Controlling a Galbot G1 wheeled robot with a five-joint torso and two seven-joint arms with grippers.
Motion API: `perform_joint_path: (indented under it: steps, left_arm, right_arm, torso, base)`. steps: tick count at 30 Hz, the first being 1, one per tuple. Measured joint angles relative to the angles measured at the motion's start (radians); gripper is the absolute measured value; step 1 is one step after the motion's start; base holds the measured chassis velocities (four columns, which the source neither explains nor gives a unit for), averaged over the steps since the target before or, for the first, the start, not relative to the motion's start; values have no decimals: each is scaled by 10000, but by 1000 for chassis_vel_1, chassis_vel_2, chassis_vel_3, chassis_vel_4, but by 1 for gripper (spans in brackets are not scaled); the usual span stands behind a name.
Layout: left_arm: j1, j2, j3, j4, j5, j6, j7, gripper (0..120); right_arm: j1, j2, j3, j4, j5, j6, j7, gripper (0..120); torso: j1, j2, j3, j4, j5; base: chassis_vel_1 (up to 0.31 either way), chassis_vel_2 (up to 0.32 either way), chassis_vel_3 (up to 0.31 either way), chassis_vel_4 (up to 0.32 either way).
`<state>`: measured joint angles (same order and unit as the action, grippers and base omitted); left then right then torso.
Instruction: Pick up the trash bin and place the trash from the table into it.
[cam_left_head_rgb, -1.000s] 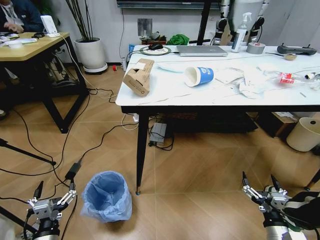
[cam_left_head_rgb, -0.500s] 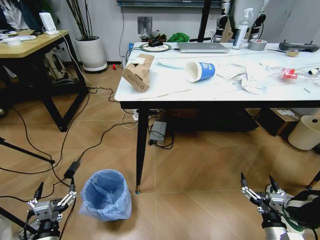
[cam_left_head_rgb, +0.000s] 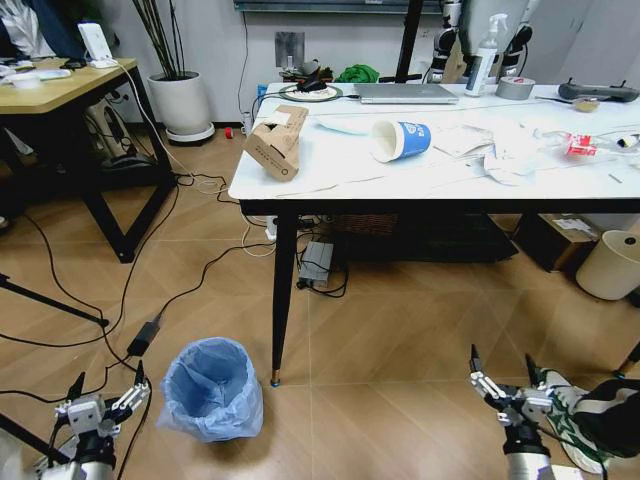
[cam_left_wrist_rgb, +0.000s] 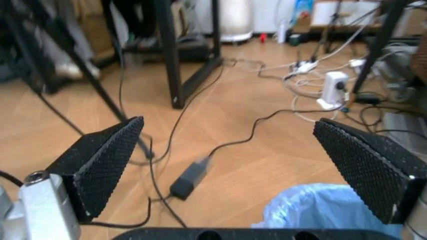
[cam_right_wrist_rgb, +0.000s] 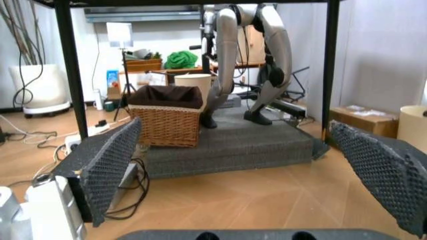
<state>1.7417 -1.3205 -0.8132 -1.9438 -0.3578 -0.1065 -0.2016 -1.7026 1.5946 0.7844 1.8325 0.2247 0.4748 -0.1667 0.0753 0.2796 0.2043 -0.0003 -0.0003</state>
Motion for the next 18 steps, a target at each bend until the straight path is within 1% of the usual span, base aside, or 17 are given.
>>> perform_joint_path:
  steps: [1, 2, 4, 6, 9, 10, 13, 16, 17, 18]
  left_arm:
    - [-156, 17, 69, 63, -140, 177, -117, 100]
    - [-156, 17, 69, 63, -140, 177, -117, 100]
    - [-521, 94, 372, 254, -503, 609, -349, 100]
    - [-682, 332, 855, 459, -769, 933, -581, 100]
    - [-985, 565, 1366, 1052, -849, 1167, -756, 100]
    - [-985, 565, 1366, 1052, -849, 1167, -756, 100]
    - [-1219, 481, 1667, 1618, -798, 1487, -865, 100]
    - [-1505, 318, 1885, 2252, -641, 1573, -913, 100]
    - [-1505, 318, 1885, 2252, -641, 1573, -913, 100]
    - [-1611, 267, 1939, 2443, -589, 1577, -931, 100]
  right_arm:
    - [1, 89, -54, -32, -37, 39, -11, 100]
    - [1, 89, -54, -32, -37, 39, -11, 100]
    - [-17, 158, -164, -90, -143, 142, -42, 100]
    - [-70, 177, -243, -140, -244, 223, -76, 100]
    - [-112, 175, -245, -173, -283, 296, -88, 100]
    - [-112, 175, -245, -173, -283, 296, -88, 100]
    - [-205, 166, -190, -176, -282, 355, -96, 100]
    - [-263, 159, -110, -180, -275, 378, -105, 100]
    - [-263, 159, -110, -180, -275, 378, -105, 100]
    - [-272, 157, -83, -177, -265, 378, -105, 100]
  torso:
    - [1, 3, 3, -2, 0]
    - [1, 3, 3, -2, 0]
    - [5, 11, 8, 1, 1]
    - [8, 18, 13, 1, -1]
    - [11, 28, 18, 1, 1]
    - [11, 28, 18, 1, 1]
    - [13, 35, 23, 1, 2]
    - [15, 41, 27, 3, 1]
    - [15, 41, 27, 3, 1]
    - [16, 42, 28, 2, 1]
  base:
    - [0, 0, 0, 0]
    - [0, 0, 0, 0]
    - [0, 0, 0, 0]
    - [0, 0, 0, 0]
    - [0, 0, 0, 0]
    - [0, 0, 0, 0]
    - [0, 0, 0, 0]
    - [0, 0, 0, 0]
    - [0, 0, 0, 0]
    - [0, 0, 0, 0]
